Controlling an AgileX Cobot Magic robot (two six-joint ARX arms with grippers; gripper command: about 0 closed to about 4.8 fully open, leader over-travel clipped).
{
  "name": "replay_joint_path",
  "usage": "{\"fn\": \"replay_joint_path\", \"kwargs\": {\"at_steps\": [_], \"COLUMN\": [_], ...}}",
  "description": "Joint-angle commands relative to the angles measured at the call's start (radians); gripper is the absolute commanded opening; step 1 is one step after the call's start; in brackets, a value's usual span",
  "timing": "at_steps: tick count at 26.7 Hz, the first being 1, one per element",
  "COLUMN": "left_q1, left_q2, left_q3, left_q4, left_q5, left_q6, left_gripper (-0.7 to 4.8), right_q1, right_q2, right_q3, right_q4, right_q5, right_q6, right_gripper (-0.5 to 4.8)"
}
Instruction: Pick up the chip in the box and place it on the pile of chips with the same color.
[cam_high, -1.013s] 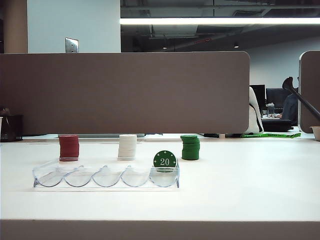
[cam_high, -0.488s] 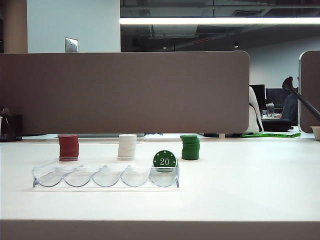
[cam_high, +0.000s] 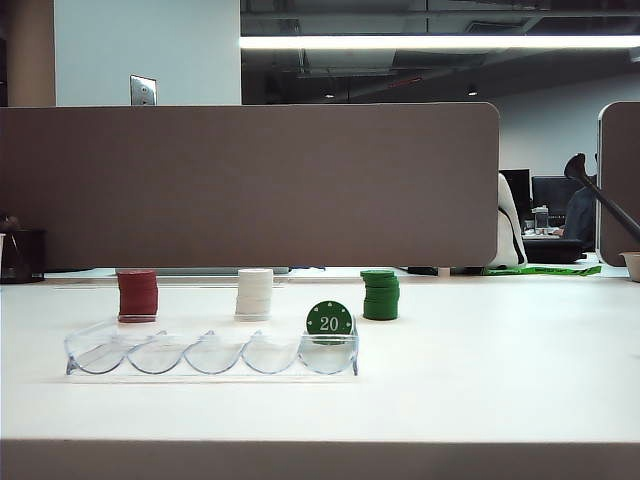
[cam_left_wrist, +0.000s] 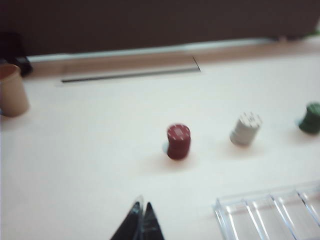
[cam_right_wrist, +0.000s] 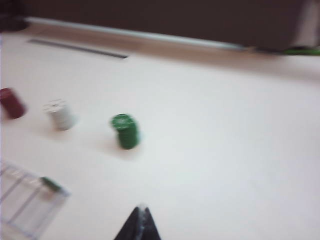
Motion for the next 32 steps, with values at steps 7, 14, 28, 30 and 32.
{"fn": "replay_joint_path", "kwargs": {"at_steps": [7, 14, 28, 30, 32], "left_q1": [-0.002, -0.015, -0.180, -0.181, -0.181], "left_q2": [0.291, 0.432, 0.560, 0.570, 0.572], "left_q3": [0.143, 0.169, 0.169, 0.169, 0.169], "left_q4": [-0.072, -0.067, 0.207, 0.216, 0.224], "left_q5": [0.166, 0.203, 0.192, 0.192, 0.192], "left_q6": [0.151, 0.129, 0.129, 0.129, 0.129], "left_gripper": [-0.06, -0.06, -0.06, -0.06, -0.06], "right_q1": [0.246, 0.366, 0.369, 0.369, 0.369], "right_q2": [0.378, 0.521, 0.579, 0.581, 0.581], "right_q3": [0.198, 0.268, 0.269, 0.269, 0.269], "right_q4": [0.004, 0.056, 0.087, 0.100, 0.109], "right_q5": [-0.062, 0.150, 0.252, 0.253, 0.252], "right_q6": [-0.086, -0.070, -0.022, -0.023, -0.022], "right_gripper": [-0.06, -0.06, -0.06, -0.06, -0.06]}}
